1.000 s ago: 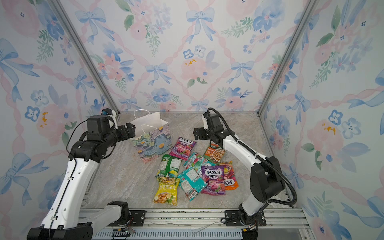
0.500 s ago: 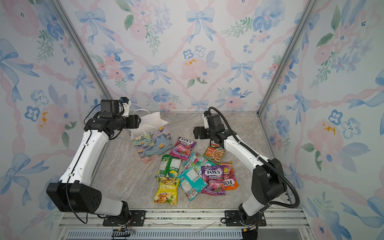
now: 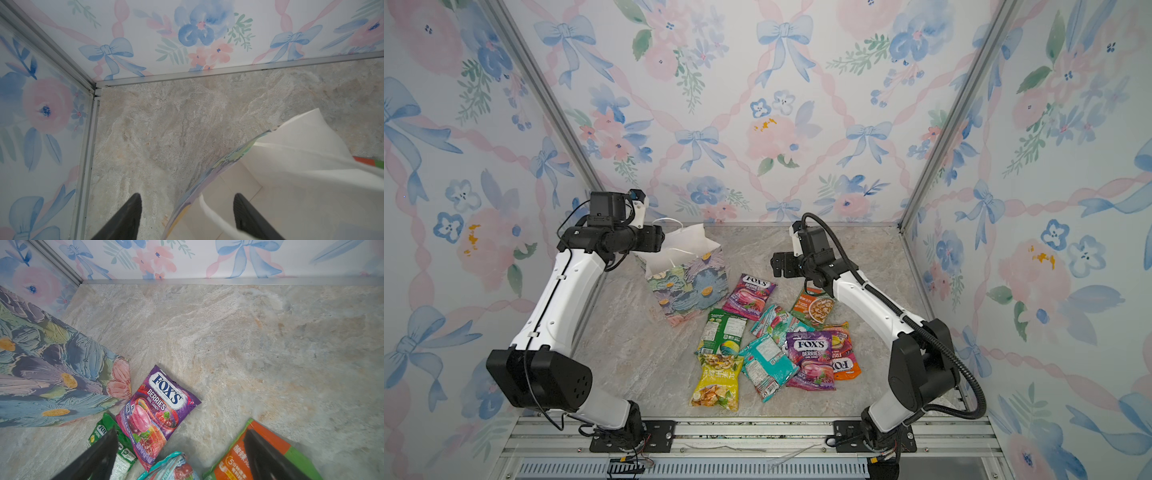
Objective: Place the snacks into the paper bag
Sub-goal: 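Grip the bag rim with the left gripper and pull it open toward the robot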
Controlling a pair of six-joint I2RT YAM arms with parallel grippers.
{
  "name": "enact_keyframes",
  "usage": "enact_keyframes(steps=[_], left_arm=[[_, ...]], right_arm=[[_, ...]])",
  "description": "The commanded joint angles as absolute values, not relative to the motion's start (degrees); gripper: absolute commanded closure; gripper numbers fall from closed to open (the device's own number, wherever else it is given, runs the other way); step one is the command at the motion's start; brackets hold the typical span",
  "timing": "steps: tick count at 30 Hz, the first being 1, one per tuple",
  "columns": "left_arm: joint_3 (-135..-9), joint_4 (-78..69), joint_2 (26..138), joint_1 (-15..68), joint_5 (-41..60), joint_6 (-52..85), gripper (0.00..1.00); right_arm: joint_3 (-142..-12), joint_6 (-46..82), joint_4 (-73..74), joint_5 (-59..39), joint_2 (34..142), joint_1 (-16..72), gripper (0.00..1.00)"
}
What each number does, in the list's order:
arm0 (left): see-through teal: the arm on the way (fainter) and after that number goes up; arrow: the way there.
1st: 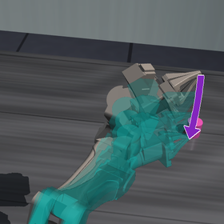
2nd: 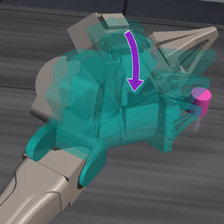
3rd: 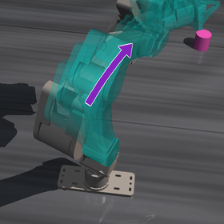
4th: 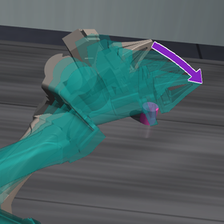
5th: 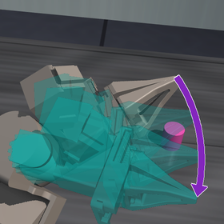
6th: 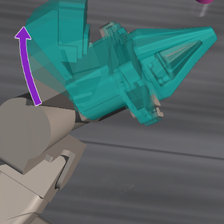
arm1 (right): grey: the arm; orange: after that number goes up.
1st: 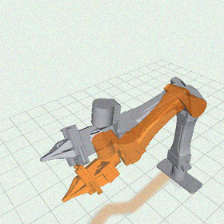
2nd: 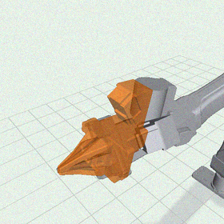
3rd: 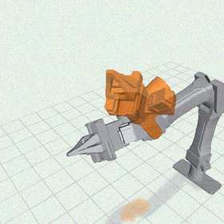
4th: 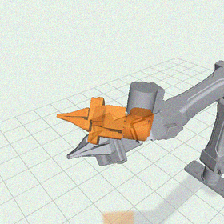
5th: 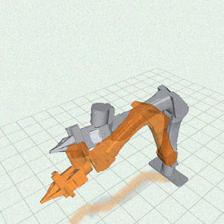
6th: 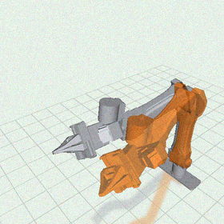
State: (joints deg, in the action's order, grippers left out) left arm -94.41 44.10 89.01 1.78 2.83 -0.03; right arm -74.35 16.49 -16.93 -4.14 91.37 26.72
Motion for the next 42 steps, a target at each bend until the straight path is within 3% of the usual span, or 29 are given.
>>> enact_keyframes(steps=[1, 9, 21, 26, 29, 32, 36, 38, 40, 42], left_arm=[[-95.09, 46.36, 90.37, 1.40, 4.89, -1.75, 0.30], [-96.73, 46.65, 92.81, 1.35, 5.25, -1.06, 0.42], [-95.85, 47.13, 91.17, 1.41, 6.95, -0.36, 0.86], [-93.21, 47.18, 87.96, 1.34, 5.98, 0.75, 0.96], [-90.88, 47.12, 85.80, 1.41, 6.32, 1.62, 0.95], [-88.86, 47.07, 84.49, 1.47, 7.15, 2.03, 0.85], [-88.88, 47.11, 84.96, 1.41, 6.94, 2.54, 0.62], [-89.67, 47.15, 85.53, 1.41, 7.03, 3.05, 0.45], [-90.67, 47.08, 86.30, 1.41, 7.00, 3.76, 0.35], [-91.77, 47.04, 87.24, 1.41, 7.24, 4.17, 0.34]], right_arm=[[-74.72, 16.79, -17.42, -4.50, 90.44, 26.70, 0.03], [-74.71, 16.96, -17.21, -4.75, 90.57, 26.67, 0.03], [-74.62, 17.36, -16.84, -5.17, 91.01, 26.70, 0.03], [-75.33, 18.27, -16.37, -6.62, 92.14, 26.73, 0.03], [-75.63, 19.10, -16.01, -7.42, 93.02, 26.74, 0.03], [-76.14, 20.15, -15.76, -8.55, 93.91, 26.76, 0.03], [-76.72, 21.50, -15.52, -9.54, 94.53, 26.79, 0.03], [-76.49, 22.18, -15.31, -9.90, 94.53, 26.77, 0.03], [-76.15, 22.65, -15.13, -10.06, 94.27, 26.79, 0.03], [-75.44, 22.98, -14.96, -9.93, 93.63, 26.75, 0.03]])
